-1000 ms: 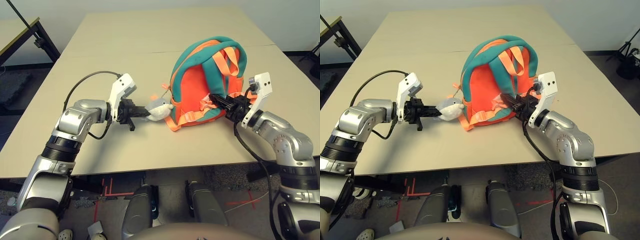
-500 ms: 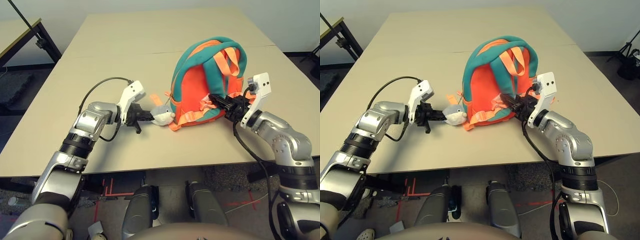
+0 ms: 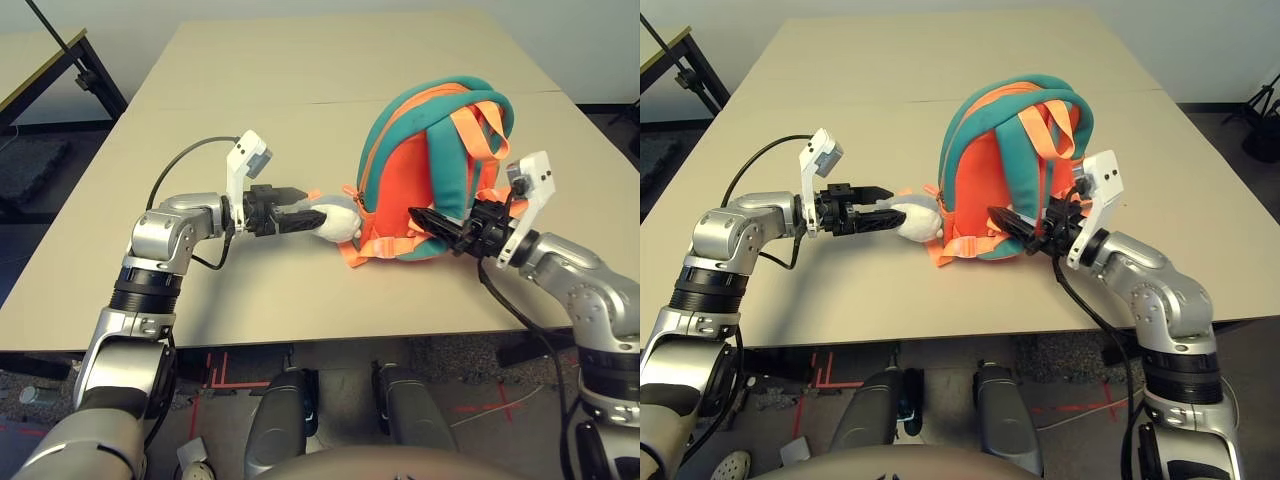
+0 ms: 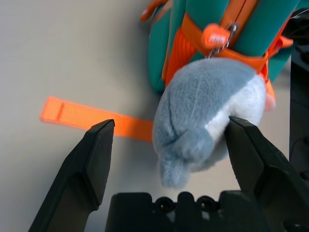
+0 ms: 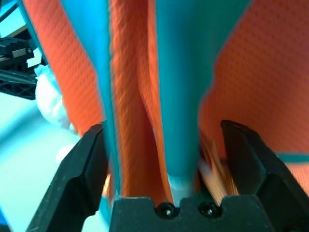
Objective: Put the pencil case into the backpack and zip it.
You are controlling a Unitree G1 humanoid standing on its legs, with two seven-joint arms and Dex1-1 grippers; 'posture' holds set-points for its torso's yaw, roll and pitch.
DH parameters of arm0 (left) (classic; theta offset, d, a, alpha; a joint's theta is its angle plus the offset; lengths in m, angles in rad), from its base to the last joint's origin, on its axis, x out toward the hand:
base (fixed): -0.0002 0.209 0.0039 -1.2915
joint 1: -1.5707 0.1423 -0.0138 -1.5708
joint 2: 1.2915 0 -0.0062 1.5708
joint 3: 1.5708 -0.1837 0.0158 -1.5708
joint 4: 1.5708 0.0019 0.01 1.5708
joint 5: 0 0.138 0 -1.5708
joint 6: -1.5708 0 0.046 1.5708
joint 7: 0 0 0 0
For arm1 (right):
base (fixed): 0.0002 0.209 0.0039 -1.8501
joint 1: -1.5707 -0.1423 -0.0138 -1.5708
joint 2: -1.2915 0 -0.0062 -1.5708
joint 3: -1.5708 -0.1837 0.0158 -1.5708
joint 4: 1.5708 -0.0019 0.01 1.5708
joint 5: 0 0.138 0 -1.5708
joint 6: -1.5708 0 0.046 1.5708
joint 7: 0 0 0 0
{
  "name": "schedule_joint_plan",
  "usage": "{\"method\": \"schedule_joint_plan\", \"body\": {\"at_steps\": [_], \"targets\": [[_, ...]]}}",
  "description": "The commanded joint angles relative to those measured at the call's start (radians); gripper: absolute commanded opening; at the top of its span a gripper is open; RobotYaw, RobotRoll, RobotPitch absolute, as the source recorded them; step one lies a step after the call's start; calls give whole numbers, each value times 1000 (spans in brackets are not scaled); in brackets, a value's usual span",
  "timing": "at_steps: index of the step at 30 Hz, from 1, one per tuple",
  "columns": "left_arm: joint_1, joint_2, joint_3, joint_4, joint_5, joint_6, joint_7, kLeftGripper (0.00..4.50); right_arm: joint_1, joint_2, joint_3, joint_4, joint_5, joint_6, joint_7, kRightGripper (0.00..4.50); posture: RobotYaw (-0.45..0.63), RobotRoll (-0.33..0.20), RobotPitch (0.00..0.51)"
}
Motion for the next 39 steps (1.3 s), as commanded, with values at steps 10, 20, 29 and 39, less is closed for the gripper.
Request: {"method": "schedule_joint_plan", "body": {"at_steps": [10,20,29,39], "targets": [[16,11,11,-17,-11,-13,-1,4500,105,-182,-170,34,90,23,123,4477,-207,0,123],[21,28,174,74,-2,-193,82,4500,-15,-71,-222,359,-122,-251,-101,4477,-184,0,127],[109,-83,342,80,3,-399,336,4500,-121,15,-225,580,-225,-530,-162,4477,-157,0,137],[146,-101,437,173,49,-604,553,4500,-182,34,-244,759,-279,-732,-203,4477,-133,0,146]]}}
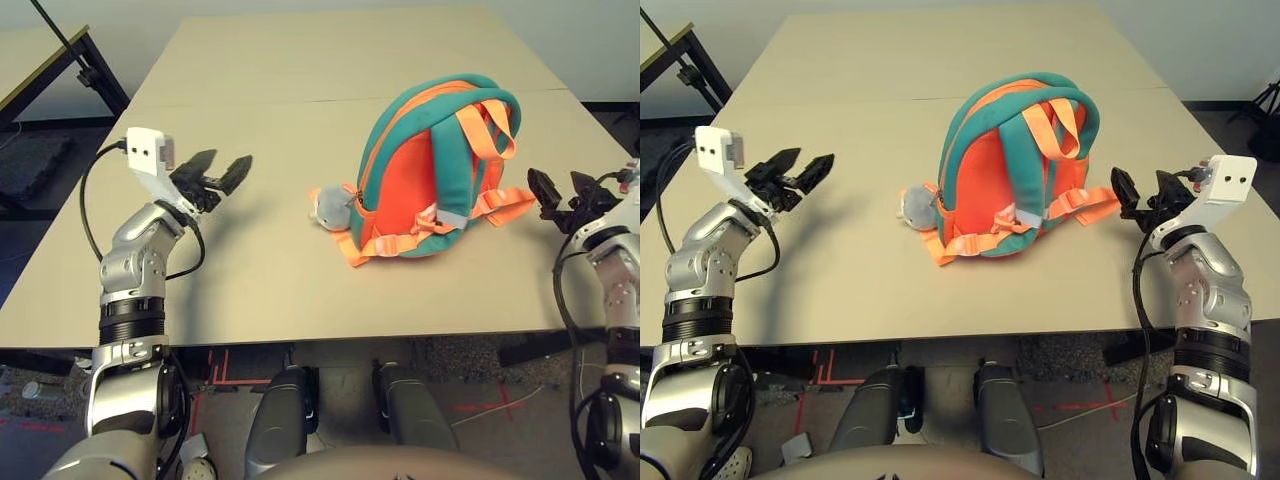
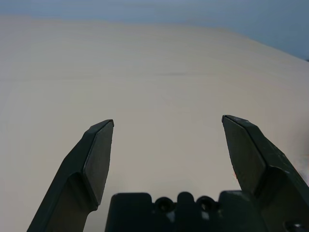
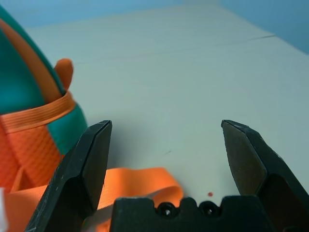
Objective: Put the pencil case into the backpack and zip it.
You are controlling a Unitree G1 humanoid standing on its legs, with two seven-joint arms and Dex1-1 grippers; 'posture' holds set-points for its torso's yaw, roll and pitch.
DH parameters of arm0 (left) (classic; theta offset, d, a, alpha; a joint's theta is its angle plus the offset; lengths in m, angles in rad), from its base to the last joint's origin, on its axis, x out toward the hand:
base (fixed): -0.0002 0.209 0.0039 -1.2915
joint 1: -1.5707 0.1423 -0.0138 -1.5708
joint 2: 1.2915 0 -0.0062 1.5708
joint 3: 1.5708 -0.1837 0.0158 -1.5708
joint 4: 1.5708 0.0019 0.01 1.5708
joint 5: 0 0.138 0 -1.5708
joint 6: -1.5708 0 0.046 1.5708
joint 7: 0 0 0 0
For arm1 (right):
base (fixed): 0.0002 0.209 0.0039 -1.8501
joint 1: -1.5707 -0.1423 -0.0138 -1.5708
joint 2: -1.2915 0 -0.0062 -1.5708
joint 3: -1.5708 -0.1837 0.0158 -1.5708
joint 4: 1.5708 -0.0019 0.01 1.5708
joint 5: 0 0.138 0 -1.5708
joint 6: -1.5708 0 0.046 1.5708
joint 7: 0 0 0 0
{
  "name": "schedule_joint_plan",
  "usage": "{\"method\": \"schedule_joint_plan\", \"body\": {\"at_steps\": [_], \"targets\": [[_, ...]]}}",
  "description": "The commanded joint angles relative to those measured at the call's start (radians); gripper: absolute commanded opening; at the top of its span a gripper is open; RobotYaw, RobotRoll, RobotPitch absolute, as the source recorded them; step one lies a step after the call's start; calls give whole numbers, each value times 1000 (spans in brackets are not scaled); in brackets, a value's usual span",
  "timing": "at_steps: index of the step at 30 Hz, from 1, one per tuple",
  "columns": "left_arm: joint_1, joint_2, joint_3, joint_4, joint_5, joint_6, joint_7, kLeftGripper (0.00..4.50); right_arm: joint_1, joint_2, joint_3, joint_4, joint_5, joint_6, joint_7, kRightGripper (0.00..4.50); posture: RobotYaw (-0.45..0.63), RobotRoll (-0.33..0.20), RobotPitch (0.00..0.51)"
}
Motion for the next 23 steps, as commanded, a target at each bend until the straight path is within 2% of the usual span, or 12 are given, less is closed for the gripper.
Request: {"method": "schedule_joint_plan", "body": {"at_steps": [1,9,23], "targets": [[28,7,23,48,31,-63,51,4500,-16,-1,-18,68,-21,-65,-15,4477,-129,0,147],[34,13,39,101,38,-120,108,4500,-44,-17,-19,158,-36,-139,-13,4477,-124,0,151],[41,31,31,158,55,-182,138,4500,-50,-5,-7,178,-43,-166,-22,4477,-119,0,151]]}}
